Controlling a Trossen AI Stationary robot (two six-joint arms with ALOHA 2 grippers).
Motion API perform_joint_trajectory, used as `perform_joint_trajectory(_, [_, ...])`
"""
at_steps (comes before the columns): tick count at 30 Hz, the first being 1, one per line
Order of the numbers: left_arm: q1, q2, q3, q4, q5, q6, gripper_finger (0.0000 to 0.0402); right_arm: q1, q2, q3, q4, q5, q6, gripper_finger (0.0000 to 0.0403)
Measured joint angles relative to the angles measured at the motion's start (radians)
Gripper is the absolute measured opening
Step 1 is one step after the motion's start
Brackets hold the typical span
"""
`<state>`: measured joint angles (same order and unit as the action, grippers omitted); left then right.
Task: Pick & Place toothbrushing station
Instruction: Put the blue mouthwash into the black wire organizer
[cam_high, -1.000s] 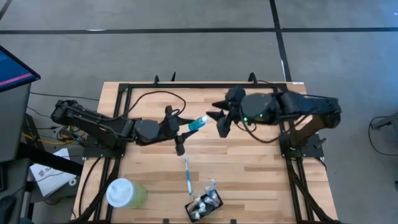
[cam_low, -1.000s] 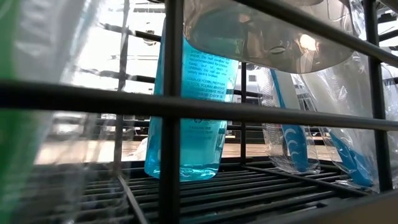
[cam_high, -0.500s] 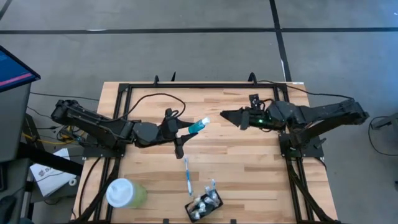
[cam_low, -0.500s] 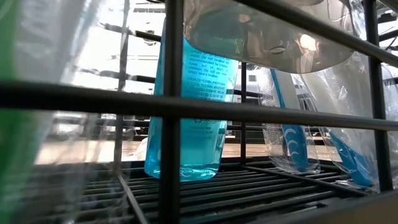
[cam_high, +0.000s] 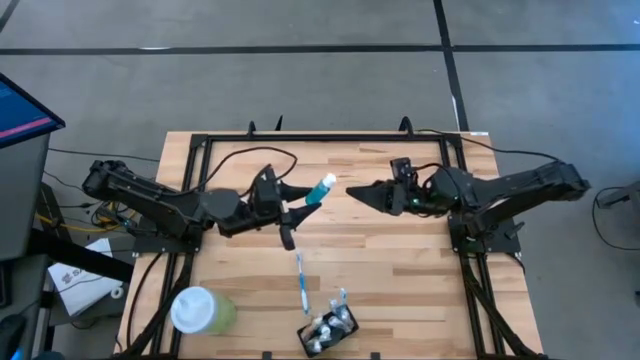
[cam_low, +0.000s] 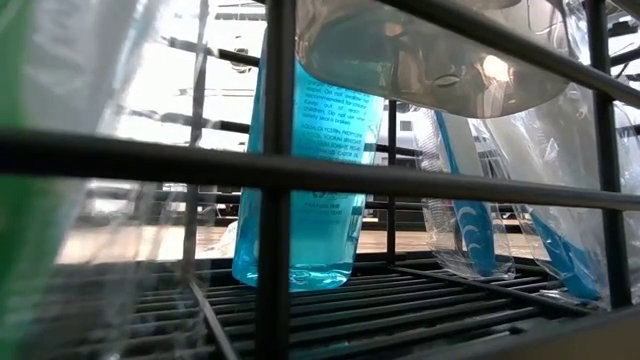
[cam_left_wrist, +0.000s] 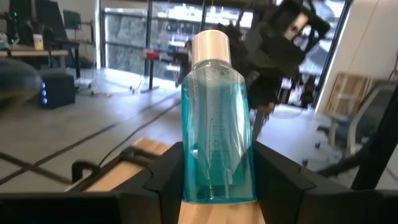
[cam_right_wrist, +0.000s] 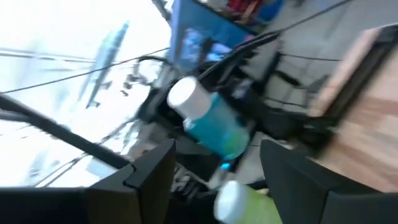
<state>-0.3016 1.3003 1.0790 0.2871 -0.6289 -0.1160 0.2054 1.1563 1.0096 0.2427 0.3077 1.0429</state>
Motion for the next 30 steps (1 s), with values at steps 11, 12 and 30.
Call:
perform_joint_trajectory(11, [-0.010, 0.000, 0.000, 0.069, 0.005, 0.006, 0.0152, -0.031, 0.078, 0.000, 0.180, -0.071, 0.000, 0.0226])
perform_joint_trajectory(12, [-0.014, 0.000, 0.000, 0.067, 0.006, 0.006, 0.0151, -0.033, 0.076, 0.000, 0.178, -0.081, -0.015, 0.0226])
perform_joint_trajectory(30, [-0.105, 0.001, 0.000, -0.292, 0.005, -0.109, 0.0152, -0.051, 0.059, 0.000, -0.091, -0.237, 0.090, 0.0226])
